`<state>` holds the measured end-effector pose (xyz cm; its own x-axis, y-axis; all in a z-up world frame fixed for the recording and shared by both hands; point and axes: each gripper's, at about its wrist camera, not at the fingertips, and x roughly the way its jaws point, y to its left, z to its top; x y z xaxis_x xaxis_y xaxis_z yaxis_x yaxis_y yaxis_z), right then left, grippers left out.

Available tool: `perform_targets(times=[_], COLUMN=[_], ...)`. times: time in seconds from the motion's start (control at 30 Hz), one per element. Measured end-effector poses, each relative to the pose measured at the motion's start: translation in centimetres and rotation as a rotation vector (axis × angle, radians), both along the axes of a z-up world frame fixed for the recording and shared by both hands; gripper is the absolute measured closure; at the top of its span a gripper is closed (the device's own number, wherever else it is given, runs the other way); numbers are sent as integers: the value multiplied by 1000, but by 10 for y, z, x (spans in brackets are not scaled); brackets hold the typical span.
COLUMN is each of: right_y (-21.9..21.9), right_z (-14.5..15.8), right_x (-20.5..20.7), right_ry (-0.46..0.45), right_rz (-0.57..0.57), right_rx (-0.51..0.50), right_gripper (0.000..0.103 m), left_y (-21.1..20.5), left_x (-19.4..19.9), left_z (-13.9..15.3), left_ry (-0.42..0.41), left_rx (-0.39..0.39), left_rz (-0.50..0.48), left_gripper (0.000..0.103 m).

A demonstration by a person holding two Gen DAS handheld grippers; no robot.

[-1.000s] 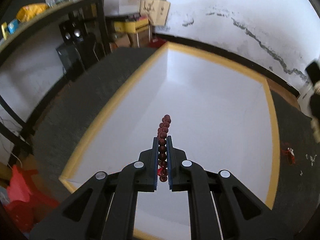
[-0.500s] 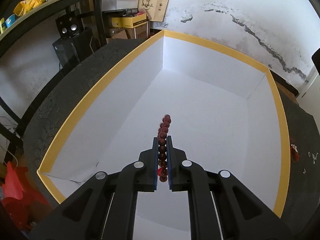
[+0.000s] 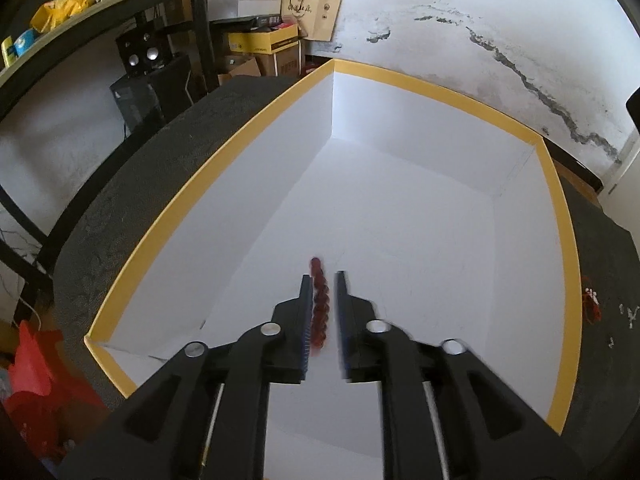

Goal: Organize jewelry
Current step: 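Carry the bracelet with the left tool into the white box and release, then lower the watch into the white box with the right tool and open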

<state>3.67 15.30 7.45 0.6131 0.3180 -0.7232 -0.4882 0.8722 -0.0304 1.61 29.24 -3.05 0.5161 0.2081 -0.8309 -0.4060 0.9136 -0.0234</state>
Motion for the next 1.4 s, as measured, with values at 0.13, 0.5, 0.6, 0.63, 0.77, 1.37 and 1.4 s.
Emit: perform_targets(times=[0.13, 0.5, 0.6, 0.63, 0.77, 1.37, 1.4], right_y=[2, 38, 54, 59, 72, 80, 79], right_z=[-1, -39, -60, -68, -89, -97, -94], right_x=[3, 55, 69, 73, 83, 84, 83], right_ry=[9, 173, 223, 242, 286, 224, 216], right_rz=[1, 25, 32, 38, 38, 56, 63], right_rx=[0, -30, -62, -74, -112, -143, -134], right_gripper=[48, 48, 48, 48, 48, 8, 6], left_y=[-6, -13, -11, -11, -11, -10, -10], left_x=[-7, -27, -30, -30, -31, -29, -29], left_z=[10, 15, 10, 9, 9, 13, 13], left_ry=[-44, -76, -66, -65, -71, -85, -85], left_rx=[18, -15, -24, -28, -21, -46, -47], left_rz=[-6, -37, -36, -36, -38, -38, -35], left_gripper=[25, 20, 20, 20, 20, 20, 20])
